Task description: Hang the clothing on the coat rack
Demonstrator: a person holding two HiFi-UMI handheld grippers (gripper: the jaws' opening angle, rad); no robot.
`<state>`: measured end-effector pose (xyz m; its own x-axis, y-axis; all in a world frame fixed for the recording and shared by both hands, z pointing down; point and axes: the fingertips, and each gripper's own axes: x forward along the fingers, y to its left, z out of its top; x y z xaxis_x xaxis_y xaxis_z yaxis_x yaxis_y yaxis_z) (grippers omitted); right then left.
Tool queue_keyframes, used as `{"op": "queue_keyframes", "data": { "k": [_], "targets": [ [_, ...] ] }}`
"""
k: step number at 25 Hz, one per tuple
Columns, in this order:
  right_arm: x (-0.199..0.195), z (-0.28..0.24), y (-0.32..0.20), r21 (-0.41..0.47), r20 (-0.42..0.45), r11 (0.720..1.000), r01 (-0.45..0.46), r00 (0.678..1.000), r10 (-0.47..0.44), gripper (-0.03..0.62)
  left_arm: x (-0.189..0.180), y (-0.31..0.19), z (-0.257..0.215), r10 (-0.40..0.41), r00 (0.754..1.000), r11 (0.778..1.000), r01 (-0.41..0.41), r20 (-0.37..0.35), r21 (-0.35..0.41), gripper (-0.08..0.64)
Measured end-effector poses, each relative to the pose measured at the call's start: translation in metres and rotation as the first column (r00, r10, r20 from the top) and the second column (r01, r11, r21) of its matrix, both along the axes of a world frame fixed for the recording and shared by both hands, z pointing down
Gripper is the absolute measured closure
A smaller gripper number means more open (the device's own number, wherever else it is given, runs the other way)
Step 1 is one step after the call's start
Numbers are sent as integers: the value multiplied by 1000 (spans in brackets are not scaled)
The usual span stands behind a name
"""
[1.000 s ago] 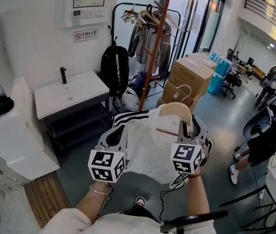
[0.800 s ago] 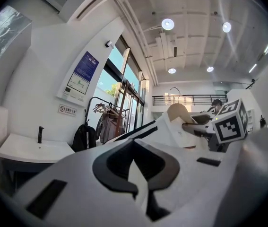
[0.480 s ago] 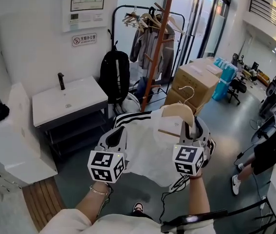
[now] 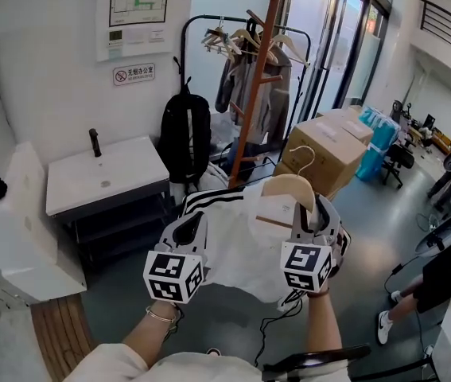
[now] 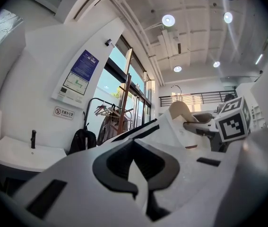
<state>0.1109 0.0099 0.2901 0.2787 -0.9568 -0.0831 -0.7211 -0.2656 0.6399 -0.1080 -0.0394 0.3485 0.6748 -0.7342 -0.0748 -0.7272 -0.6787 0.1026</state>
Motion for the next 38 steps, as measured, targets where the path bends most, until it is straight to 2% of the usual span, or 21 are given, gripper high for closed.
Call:
{"op": "queue_keyframes", "data": {
  "k": [12,20,28,38],
  "targets": [
    [53,19,-53,-20,-1,996,92,996,-92,434,52,-40,12,-68,996,998,68,51,-1,552],
    [79,36,-80,-29,19,995,100,995,-99,434,75,-63,19,-58,995,998,59,83,-10,552],
    [103,44,-113,-33,12,995,98,995,-97,434,108,-99,3,-26,999,999,25,46,29,551],
    [124,34,-193,-46,-29,990,136,990,-138,434,143,-179,-11,-39,999,998,37,35,54,551]
  ]
}}
